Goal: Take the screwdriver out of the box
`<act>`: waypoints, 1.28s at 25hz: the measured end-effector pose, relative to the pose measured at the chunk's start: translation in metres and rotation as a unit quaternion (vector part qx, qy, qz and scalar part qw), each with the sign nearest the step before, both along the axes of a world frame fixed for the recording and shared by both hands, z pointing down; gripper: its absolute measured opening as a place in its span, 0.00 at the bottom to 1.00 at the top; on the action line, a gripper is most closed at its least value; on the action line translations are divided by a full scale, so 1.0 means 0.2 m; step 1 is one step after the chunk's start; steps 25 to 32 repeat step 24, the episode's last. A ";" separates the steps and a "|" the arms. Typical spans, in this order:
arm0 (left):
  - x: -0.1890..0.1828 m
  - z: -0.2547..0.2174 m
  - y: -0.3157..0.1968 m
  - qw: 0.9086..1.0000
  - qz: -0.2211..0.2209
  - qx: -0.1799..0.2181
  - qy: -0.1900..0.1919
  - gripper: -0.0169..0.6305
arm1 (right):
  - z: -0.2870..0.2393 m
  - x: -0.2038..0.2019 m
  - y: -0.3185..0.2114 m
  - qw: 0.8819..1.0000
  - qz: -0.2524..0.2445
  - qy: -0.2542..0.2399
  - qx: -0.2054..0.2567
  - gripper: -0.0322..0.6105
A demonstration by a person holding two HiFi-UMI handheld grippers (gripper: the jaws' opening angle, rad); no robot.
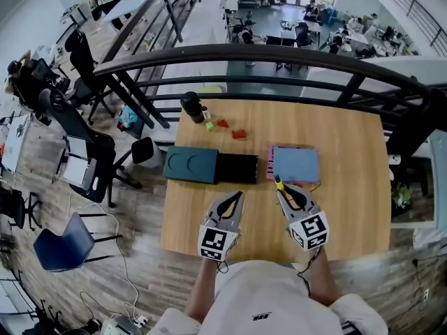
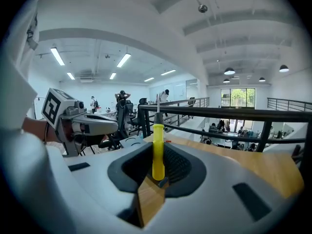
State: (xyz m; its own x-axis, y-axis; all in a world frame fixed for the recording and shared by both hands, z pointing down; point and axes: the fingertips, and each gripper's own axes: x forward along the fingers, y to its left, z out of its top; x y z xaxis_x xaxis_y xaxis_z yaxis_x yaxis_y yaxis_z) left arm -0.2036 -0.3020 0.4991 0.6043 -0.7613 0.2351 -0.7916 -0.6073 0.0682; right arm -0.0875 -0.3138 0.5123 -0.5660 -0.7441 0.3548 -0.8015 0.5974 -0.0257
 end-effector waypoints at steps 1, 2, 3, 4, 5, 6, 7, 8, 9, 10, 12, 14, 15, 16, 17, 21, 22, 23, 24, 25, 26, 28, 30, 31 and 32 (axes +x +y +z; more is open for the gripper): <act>0.02 -0.03 0.01 1.000 0.002 0.007 0.000 0.04 | -0.02 0.02 0.02 1.000 0.001 -0.003 0.007 0.14; 0.03 -0.07 0.03 1.000 0.004 0.013 0.001 0.04 | -0.04 0.03 0.04 1.000 0.003 -0.006 0.012 0.14; 0.05 -0.09 0.05 1.000 0.006 0.018 0.002 0.04 | -0.05 0.05 0.07 1.000 0.005 -0.009 0.015 0.14; 0.07 -0.11 0.06 1.000 0.008 0.022 0.003 0.04 | -0.06 0.06 0.09 1.000 0.006 -0.011 0.017 0.14; 0.08 -0.13 0.08 1.000 0.009 0.025 0.002 0.04 | -0.07 0.08 0.11 1.000 0.006 -0.014 0.018 0.14; 0.10 -0.14 0.09 1.000 0.011 0.027 0.002 0.04 | -0.08 0.09 0.13 1.000 0.006 -0.017 0.018 0.14; 0.11 -0.14 0.10 1.000 0.012 0.028 0.002 0.04 | -0.08 0.10 0.14 1.000 0.005 -0.019 0.018 0.14; 0.12 -0.14 0.11 1.000 0.013 0.028 0.002 0.04 | -0.08 0.10 0.16 1.000 0.004 -0.020 0.018 0.14; 0.13 -0.14 0.11 0.999 0.015 0.028 0.001 0.04 | -0.08 0.11 0.16 1.000 0.004 -0.021 0.018 0.14; 0.14 -0.14 0.12 0.999 0.016 0.028 0.000 0.04 | -0.09 0.11 0.17 1.000 0.004 -0.021 0.019 0.14; 0.16 -0.14 0.13 0.999 0.019 0.028 -0.001 0.04 | -0.09 0.11 0.18 1.000 0.004 -0.020 0.022 0.14; 0.17 -0.14 0.14 0.999 0.021 0.029 -0.002 0.04 | -0.10 0.11 0.19 0.999 0.004 -0.019 0.026 0.14; 0.17 -0.14 0.14 0.999 0.022 0.029 -0.002 0.04 | -0.11 0.11 0.19 0.999 0.003 -0.020 0.027 0.14; 0.18 -0.14 0.14 0.999 0.023 0.030 -0.003 0.04 | -0.11 0.11 0.19 0.999 0.003 -0.020 0.027 0.14; 0.18 -0.14 0.14 0.999 0.025 0.030 -0.003 0.04 | -0.11 0.11 0.19 0.999 0.003 -0.020 0.027 0.14; 0.18 -0.15 0.13 0.999 0.027 0.030 -0.003 0.04 | -0.12 0.11 0.19 0.999 0.006 -0.018 0.029 0.14; 0.18 -0.15 0.13 0.999 0.027 0.030 -0.003 0.04 | -0.13 0.11 0.19 0.999 0.006 -0.018 0.031 0.14; 0.17 -0.15 0.13 0.999 0.027 0.031 -0.003 0.04 | -0.13 0.10 0.18 0.999 0.007 -0.017 0.032 0.14; 0.17 -0.15 0.13 0.999 0.027 0.031 -0.003 0.04 | -0.13 0.10 0.18 0.999 0.007 -0.017 0.034 0.14; 0.17 -0.15 0.13 0.999 0.027 0.031 -0.003 0.04 | -0.13 0.10 0.18 0.999 0.007 -0.017 0.034 0.14; 0.17 -0.15 0.13 0.999 0.027 0.031 -0.003 0.04 | -0.13 0.10 0.18 0.999 0.007 -0.017 0.034 0.14; 0.17 -0.15 0.13 0.999 0.027 0.031 -0.003 0.04 | -0.13 0.10 0.18 0.999 0.007 -0.017 0.034 0.14; 0.17 -0.15 0.13 0.999 0.027 0.031 -0.003 0.04 | -0.13 0.10 0.18 0.999 0.007 -0.017 0.034 0.14; 0.17 -0.15 0.13 0.999 0.027 0.031 -0.003 0.04 | -0.13 0.10 0.18 0.999 0.007 -0.017 0.034 0.14; 0.17 -0.15 0.13 0.999 0.027 0.031 -0.003 0.04 | -0.13 0.10 0.18 0.999 0.007 -0.017 0.034 0.14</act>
